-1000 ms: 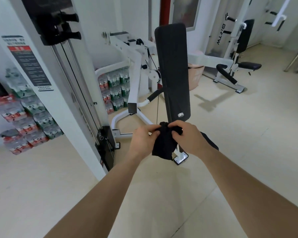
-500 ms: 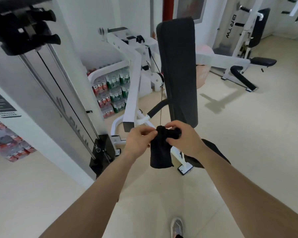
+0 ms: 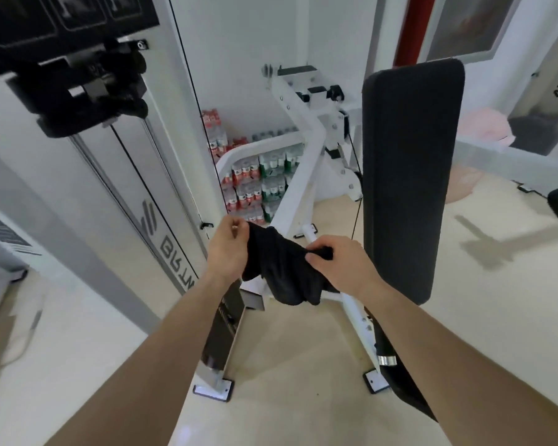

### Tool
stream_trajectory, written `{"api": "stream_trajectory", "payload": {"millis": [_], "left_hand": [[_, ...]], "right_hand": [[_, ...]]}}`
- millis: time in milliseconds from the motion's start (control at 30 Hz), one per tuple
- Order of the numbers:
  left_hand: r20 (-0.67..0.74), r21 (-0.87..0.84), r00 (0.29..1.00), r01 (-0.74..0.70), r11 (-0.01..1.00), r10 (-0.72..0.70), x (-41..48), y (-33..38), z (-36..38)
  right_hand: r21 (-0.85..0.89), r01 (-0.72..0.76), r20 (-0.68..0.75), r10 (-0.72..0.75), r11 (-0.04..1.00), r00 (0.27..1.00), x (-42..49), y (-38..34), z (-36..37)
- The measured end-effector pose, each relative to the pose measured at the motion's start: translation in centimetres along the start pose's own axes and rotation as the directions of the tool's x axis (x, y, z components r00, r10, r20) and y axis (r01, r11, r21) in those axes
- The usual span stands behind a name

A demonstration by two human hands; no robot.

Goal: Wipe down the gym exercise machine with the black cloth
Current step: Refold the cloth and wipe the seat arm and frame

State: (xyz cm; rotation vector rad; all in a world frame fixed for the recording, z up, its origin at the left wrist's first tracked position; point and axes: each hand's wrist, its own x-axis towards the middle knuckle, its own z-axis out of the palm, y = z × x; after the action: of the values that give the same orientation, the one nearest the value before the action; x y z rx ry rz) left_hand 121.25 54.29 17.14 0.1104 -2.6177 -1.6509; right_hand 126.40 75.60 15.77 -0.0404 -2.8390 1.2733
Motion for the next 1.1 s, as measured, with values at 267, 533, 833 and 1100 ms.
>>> {"api": "stream_trajectory", "payload": {"millis": [267,533,833,1100], "left_hand": [[0.303,-0.069,0.953,0.021,0.997,0.0,8.1,0.1,-0.9],[0.686,-0.04,0.724,0.142,0.989,-0.076,15.7,0.1,0.2],[0.641,-0.002,0.763,-0.102,0.995,0.08,20.8,-0.5,1.7],[0.605,-0.163,0.792,0.021,0.986,0.083,22.5,-0.7,1.8]], "right_hand": [[0.116,0.0,-0.057,0.007,0.993,0.998,8.2,-0.7,-0.3],[0.351,-0.068,0.032,0.061,0.934,0.998,14.7,-2.5,0.0],[0.37,-0.144,0.208,0.069,0.918,0.976,19.1,-2.4,-0.9],[0.212,-0.238,0.145,0.211,0.948,0.967,22.2,-0.1,-1.7]]}}
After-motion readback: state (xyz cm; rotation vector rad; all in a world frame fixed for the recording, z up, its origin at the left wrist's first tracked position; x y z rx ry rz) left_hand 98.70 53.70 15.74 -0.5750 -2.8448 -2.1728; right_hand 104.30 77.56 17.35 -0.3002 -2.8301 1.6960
